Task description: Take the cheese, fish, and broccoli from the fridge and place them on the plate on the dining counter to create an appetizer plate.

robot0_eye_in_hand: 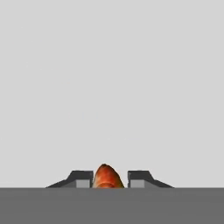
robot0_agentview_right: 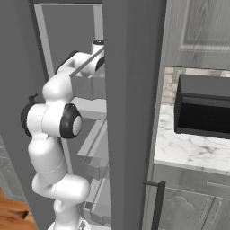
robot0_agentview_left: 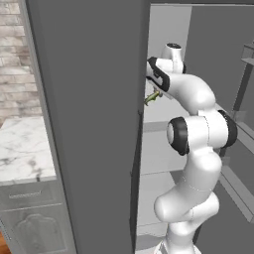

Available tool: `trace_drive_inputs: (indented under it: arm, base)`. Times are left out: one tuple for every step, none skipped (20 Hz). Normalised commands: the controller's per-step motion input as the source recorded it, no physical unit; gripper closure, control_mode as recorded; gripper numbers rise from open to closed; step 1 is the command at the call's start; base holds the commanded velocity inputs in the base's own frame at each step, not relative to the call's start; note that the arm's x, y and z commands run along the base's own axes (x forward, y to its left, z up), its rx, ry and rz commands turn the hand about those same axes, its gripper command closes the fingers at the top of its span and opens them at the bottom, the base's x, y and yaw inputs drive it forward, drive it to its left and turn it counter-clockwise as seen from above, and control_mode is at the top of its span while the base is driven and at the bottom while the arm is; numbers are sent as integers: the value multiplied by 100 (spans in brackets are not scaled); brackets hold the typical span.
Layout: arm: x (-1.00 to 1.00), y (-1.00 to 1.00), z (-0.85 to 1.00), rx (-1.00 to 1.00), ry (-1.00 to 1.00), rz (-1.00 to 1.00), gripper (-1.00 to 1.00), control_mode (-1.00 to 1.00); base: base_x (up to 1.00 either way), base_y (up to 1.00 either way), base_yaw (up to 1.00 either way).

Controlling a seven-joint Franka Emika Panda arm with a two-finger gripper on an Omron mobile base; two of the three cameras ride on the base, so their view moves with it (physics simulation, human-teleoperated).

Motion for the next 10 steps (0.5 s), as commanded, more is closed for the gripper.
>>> trace_drive_inputs:
  arm:
    - [-51, -7, 0, 0, 0, -7, 100, -100]
    - [-52, -4, 0, 0, 0, -5, 100, -100]
    - [-51, -1, 0, 0, -1, -5, 100, -100]
    - [-48, 0, 0, 0, -1, -4, 100, -100]
    - [-39, -1, 0, 0, 0, -3, 100, -100]
    - [-34, 0, 0, 0, -1, -3, 100, -100]
    - [-31, 0, 0, 0, -1, -3, 100, -100]
    - [-30, 0, 0, 0, -1, -3, 100, -100]
    - [-31, 0, 0, 0, 0, -4, 100, -100]
    - [-36, -4, 0, 0, 0, -4, 100, -100]
  base:
    - [0, 0, 0]
    - [0, 0, 0]
    - [0, 0, 0]
    - [0, 0, 0]
    - [0, 0, 0]
    - [0, 0, 0]
    - [0, 0, 0]
    - [0, 0, 0]
    - [0, 0, 0]
    - [0, 0, 0]
